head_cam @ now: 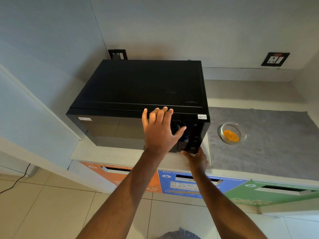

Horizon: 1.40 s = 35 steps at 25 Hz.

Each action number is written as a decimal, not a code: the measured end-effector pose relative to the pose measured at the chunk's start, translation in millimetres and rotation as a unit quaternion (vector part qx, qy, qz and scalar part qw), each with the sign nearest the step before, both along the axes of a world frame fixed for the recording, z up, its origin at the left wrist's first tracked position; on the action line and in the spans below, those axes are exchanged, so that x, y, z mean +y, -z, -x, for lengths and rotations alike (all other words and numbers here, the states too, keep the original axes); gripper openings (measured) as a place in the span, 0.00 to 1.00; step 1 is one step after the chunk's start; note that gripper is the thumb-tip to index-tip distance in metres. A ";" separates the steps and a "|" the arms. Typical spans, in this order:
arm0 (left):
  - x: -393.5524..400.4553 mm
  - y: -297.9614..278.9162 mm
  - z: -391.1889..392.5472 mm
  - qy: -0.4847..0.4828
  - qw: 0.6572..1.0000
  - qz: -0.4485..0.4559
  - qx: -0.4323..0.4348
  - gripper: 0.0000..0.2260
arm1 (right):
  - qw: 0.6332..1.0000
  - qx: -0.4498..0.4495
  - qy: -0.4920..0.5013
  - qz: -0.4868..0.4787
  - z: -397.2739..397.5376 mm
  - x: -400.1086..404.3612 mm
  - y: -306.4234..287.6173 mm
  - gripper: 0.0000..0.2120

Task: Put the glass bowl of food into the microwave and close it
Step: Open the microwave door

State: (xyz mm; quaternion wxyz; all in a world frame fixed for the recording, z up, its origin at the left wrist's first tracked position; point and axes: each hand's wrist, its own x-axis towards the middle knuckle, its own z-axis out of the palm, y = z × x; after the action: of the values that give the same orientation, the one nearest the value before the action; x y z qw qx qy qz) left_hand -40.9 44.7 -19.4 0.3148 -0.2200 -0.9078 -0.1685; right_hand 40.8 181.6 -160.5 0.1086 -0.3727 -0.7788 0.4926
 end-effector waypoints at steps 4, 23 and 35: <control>-0.4 0.6 1.6 0.005 1.000 -0.001 0.007 0.32 | 0.999 -0.007 0.032 -0.017 3.8 -5.5 1.2 0.28; -9.8 -13.2 -20.0 0.016 0.995 0.047 -0.081 0.36 | 0.998 0.004 -0.048 -0.041 -8.3 -1.6 -8.6 0.26; -73.1 -20.3 -99.3 0.041 0.988 -0.029 -0.146 0.32 | 0.999 -0.004 0.008 -0.048 -46.8 -37.6 -6.6 0.30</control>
State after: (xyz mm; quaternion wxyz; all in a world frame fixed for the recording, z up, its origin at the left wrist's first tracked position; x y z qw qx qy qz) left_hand 58.5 -28.5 0.9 0.1781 -0.2210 -0.9288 -0.2382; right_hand 87.6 144.0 -153.9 0.1276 -0.3753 -0.7987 0.4528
